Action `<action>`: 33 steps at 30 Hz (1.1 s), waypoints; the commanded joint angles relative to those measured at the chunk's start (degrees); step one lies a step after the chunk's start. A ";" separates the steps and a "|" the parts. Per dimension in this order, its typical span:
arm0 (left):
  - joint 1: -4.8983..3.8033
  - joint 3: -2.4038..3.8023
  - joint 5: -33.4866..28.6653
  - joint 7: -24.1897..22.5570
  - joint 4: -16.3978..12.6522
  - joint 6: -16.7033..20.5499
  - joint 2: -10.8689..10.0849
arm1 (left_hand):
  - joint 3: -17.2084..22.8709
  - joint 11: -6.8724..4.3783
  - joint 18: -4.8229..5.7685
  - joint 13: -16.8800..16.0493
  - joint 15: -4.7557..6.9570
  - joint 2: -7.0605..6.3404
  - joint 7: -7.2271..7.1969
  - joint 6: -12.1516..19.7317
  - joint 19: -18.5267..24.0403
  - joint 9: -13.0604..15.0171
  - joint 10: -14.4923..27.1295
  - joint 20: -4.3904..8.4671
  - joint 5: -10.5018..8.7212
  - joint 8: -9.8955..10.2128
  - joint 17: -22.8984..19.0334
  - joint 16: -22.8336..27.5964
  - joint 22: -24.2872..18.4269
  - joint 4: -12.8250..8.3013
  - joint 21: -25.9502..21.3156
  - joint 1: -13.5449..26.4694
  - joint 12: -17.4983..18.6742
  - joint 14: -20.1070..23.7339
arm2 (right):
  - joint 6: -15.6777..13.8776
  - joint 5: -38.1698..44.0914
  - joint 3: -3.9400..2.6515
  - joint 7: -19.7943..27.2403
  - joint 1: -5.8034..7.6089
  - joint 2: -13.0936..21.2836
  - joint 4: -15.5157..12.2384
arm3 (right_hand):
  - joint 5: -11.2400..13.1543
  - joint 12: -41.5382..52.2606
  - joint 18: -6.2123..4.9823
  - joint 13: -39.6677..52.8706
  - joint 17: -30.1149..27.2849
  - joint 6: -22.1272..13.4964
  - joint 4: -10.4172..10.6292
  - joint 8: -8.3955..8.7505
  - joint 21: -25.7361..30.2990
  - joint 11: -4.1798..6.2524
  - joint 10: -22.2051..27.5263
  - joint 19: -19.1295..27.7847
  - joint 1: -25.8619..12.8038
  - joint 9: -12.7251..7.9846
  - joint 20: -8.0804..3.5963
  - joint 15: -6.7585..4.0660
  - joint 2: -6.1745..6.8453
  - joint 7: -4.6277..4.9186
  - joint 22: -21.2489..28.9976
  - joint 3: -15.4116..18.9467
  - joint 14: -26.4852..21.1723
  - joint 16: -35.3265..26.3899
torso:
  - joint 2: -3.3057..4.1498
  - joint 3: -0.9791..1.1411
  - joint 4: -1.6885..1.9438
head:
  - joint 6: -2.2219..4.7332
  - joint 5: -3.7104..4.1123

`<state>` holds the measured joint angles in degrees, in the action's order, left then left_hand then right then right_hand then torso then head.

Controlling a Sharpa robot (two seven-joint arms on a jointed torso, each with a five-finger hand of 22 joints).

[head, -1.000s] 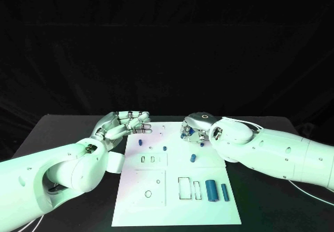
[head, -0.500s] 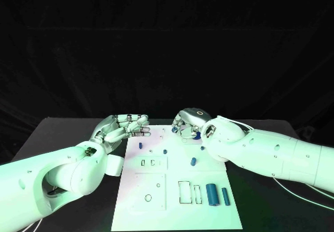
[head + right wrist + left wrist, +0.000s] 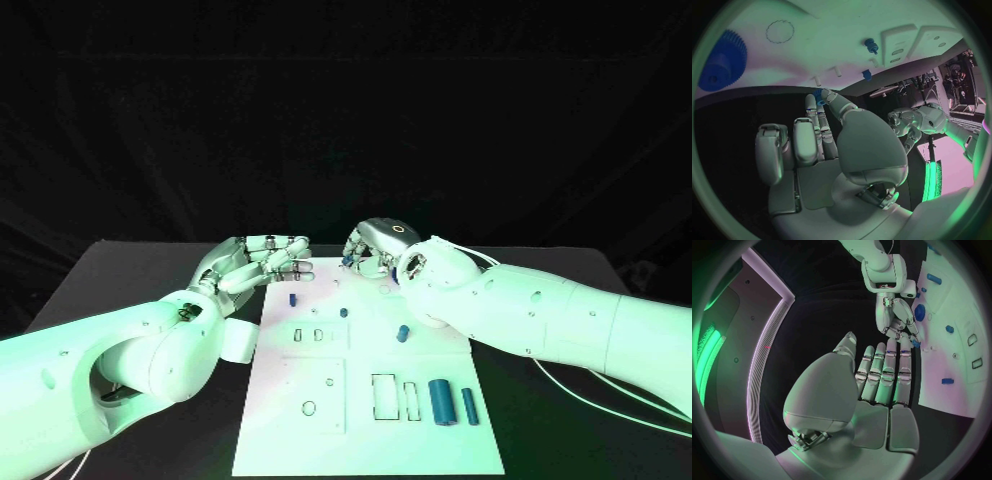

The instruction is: Assemble the parts on the task board

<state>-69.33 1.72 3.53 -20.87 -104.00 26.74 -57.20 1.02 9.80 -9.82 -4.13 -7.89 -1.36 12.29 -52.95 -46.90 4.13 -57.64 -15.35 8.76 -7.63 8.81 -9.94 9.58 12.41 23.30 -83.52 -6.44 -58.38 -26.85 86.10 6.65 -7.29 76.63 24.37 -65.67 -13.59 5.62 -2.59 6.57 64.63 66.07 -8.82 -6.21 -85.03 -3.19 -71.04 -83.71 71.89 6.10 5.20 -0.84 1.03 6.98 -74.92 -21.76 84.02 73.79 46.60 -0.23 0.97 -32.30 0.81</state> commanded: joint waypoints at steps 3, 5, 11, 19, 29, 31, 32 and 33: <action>-0.30 0.06 0.15 -0.27 -0.13 -1.13 0.13 | -0.32 0.10 -0.66 0.06 0.04 -0.10 0.09 -0.04 -0.34 -0.08 -0.01 0.02 0.11 0.24 0.08 0.19 0.06 0.01 0.37 -0.29 0.19 0.32 | -0.19 -0.83 0.00 -0.31 -0.36 -1.16 1.58 | -0.24 -0.22 0.41 0.11 -0.04 0.14 0.37 -0.07 0.27 -0.05 0.03 -0.10 0.06 0.74 -0.15 -0.36 -0.24 -0.27 -5.40 -0.38 2.01 0.33 | 0.17 -0.05 0.07 | -0.01 -0.15; -0.47 0.06 0.15 -0.26 -0.09 -1.14 0.18 | -0.37 0.11 -0.65 0.07 0.02 -0.12 0.10 -0.03 -0.31 -0.08 0.00 0.03 0.10 0.27 0.09 0.23 0.06 0.03 0.38 -0.25 0.22 0.36 | -0.17 -0.84 0.01 -0.23 -0.45 -1.55 2.08 | -0.26 -0.23 0.42 0.11 -0.01 0.12 0.38 -0.07 0.25 -0.06 0.04 -0.12 0.06 0.75 -0.14 -0.36 -0.22 -0.26 -5.44 -0.38 2.01 0.35 | 0.21 -0.04 0.06 | -0.03 -0.18; -0.94 0.06 -0.22 -0.28 -0.06 -1.10 0.24 | -0.40 0.13 -0.64 0.07 0.01 -0.12 0.14 0.00 -0.28 -0.09 0.03 0.02 0.10 0.30 0.10 0.26 0.07 0.05 0.39 -0.23 0.26 0.38 | 0.53 -0.63 0.05 -0.12 -0.75 -2.27 2.64 | -0.28 -0.26 0.42 0.11 0.06 0.09 0.40 -0.06 0.25 -0.08 0.07 -0.12 0.04 0.77 -0.14 -0.35 -0.18 -0.23 -5.44 -0.38 2.02 0.41 | 0.16 -0.04 -0.04 | -0.25 -0.36; -1.34 0.06 -0.51 -0.25 -0.10 -1.09 0.18 | -0.44 0.16 -0.64 0.08 -0.01 -0.13 0.19 0.04 -0.25 -0.09 0.08 0.02 0.10 0.35 0.11 0.30 0.07 0.07 0.41 -0.18 0.32 0.40 | 0.52 -0.29 0.07 -0.51 -0.97 -2.74 3.16 | -0.33 -0.32 0.40 0.16 -0.08 -0.01 0.62 -0.02 0.31 -0.15 0.09 -0.03 -0.19 0.87 -0.10 -0.28 0.03 -0.17 -5.35 -0.30 1.97 0.37 | 0.17 -0.07 -0.01 | -0.25 -0.40; -1.59 0.05 -0.56 -0.15 -0.13 -1.15 0.16 | -0.44 0.16 -0.64 0.08 -0.01 -0.13 0.19 0.04 -0.25 -0.09 0.08 0.02 0.10 0.35 0.11 0.30 0.07 0.07 0.41 -0.18 0.32 0.40 | 1.61 0.60 0.08 -2.27 -1.00 -3.37 4.14 | -0.04 -1.02 0.11 0.14 -1.35 -1.03 1.37 0.48 1.04 -0.51 1.14 0.92 -0.88 1.05 0.13 0.02 0.85 0.13 -4.12 -0.07 1.58 -0.33 | 0.21 -0.09 0.01 | -0.02 -0.38; -1.63 0.05 -0.56 -0.12 -0.13 -1.15 0.14 | -0.44 0.16 -0.64 0.08 -0.01 -0.13 0.19 0.04 -0.25 -0.09 0.08 0.02 0.10 0.35 0.11 0.30 0.07 0.07 0.41 -0.18 0.32 0.40 | 1.52 0.74 0.08 -2.60 -0.99 -3.45 4.28 | 0.04 -1.51 -0.07 0.03 -2.06 -1.97 1.67 0.99 1.50 -0.86 2.08 1.48 -1.21 0.97 0.30 0.29 1.37 0.52 -3.36 0.04 1.36 -0.78 | 0.22 -0.08 0.00 | 0.00 -0.38; -1.64 0.05 -0.56 -0.12 -0.13 -1.15 0.13 | -0.44 0.16 -0.64 0.08 -0.01 -0.13 0.19 0.04 -0.25 -0.09 0.08 0.02 0.10 0.35 0.11 0.30 0.07 0.07 0.41 -0.18 0.32 0.40 | 1.50 0.76 0.08 -2.64 -0.99 -3.47 4.30 | 0.09 -1.75 -0.14 -0.05 -2.31 -2.56 1.79 1.32 1.71 -1.06 2.63 1.73 -1.35 0.89 0.40 0.45 1.62 0.76 -3.02 0.07 1.28 -0.93 | 0.23 -0.10 0.01 | 0.02 -0.38; -1.66 0.05 -0.56 -0.11 -0.14 -1.14 0.13 | -0.44 0.16 -0.64 0.08 -0.01 -0.13 0.19 0.04 -0.25 -0.09 0.08 0.02 0.10 0.35 0.11 0.30 0.07 0.07 0.41 -0.18 0.32 0.40 | 1.46 0.79 0.08 -2.67 -0.99 -3.49 4.33 | 0.14 -1.96 -0.22 -0.14 -2.53 -3.14 1.91 1.64 1.95 -1.30 3.31 2.01 -1.45 0.82 0.54 0.64 1.88 0.98 -2.64 0.08 1.20 -1.06 | 0.22 -0.08 0.00 | 0.02 -0.37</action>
<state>-70.87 1.72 3.25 -20.77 -103.99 26.60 -57.15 0.86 9.80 -9.82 -4.14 -7.89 -1.36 12.29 -52.95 -46.90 4.13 -57.64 -15.36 8.76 -7.64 8.85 -9.94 9.56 12.57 23.51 -83.52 -6.44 -58.38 -26.39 85.72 6.71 -8.62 75.68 20.90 -61.49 -13.73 3.85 -2.60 6.45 62.15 63.27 -7.09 -4.83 -83.17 -4.45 -67.93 -81.90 70.56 7.37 5.72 -0.51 2.51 7.89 -74.95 -21.90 84.02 72.95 46.80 -0.30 0.97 -32.32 0.41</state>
